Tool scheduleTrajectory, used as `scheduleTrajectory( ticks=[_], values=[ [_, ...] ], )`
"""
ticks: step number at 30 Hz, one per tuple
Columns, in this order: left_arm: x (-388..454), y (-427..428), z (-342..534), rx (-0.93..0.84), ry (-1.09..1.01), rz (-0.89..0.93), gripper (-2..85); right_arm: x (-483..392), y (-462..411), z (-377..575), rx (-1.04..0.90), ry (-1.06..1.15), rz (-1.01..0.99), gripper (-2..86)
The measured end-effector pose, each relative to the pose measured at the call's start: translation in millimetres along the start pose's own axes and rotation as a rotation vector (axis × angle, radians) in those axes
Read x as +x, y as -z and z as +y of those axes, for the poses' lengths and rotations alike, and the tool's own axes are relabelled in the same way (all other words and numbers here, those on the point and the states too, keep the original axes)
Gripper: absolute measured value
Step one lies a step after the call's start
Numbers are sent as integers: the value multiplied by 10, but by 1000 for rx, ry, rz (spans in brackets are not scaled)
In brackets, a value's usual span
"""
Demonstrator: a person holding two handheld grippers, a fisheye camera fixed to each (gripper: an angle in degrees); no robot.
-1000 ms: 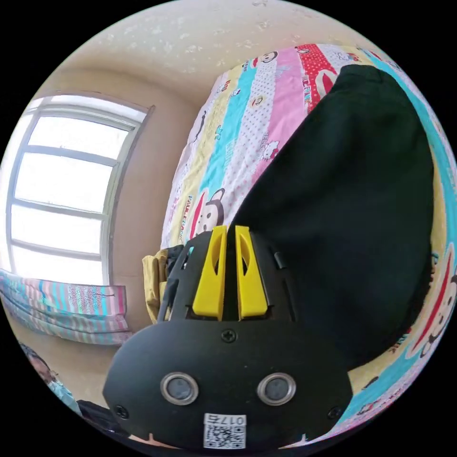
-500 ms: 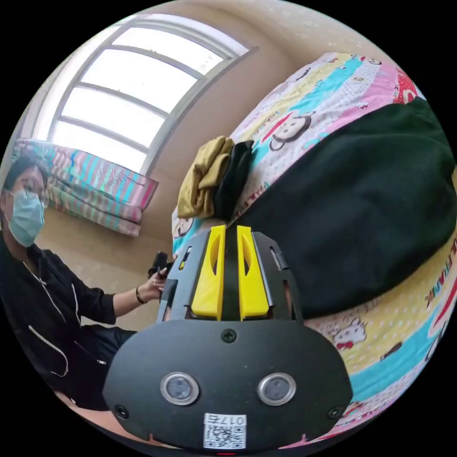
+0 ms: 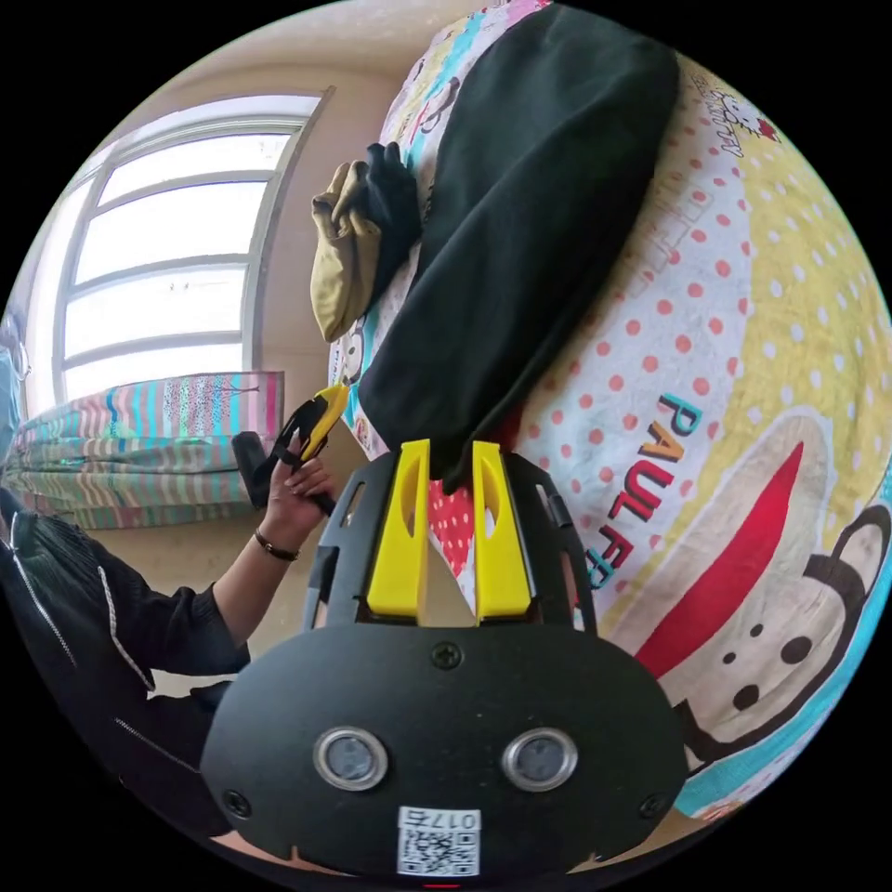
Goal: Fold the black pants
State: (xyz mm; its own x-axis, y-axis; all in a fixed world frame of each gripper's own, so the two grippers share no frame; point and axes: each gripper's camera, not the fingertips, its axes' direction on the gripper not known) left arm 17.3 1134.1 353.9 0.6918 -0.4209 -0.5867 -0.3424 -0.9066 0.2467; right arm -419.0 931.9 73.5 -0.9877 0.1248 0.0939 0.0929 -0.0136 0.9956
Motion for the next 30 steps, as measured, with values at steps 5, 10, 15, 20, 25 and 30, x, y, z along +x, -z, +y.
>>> scheduleTrajectory(
  ticks=[5,10,15,20,25,30],
  values=[
    [259,-289,-259,-46,-50,65,80,-223,101,267,65,20,101,80],
    [462,-779,-171,-100,-93,57,66,-111,-114,354,40,-23,56,86],
    [678,-1203,81,-227,-76,28,82,49,-222,459,80,-128,39,73],
    [983,-1133,187,-220,-120,-18,46,-28,55,615,133,-162,-30,25],
    [1660,-1052,383,-210,-412,-168,1,-416,330,866,161,-92,138,14],
    [1507,-1344,661,-268,-389,-392,-4,-11,21,954,106,-217,131,17]
  ],
)
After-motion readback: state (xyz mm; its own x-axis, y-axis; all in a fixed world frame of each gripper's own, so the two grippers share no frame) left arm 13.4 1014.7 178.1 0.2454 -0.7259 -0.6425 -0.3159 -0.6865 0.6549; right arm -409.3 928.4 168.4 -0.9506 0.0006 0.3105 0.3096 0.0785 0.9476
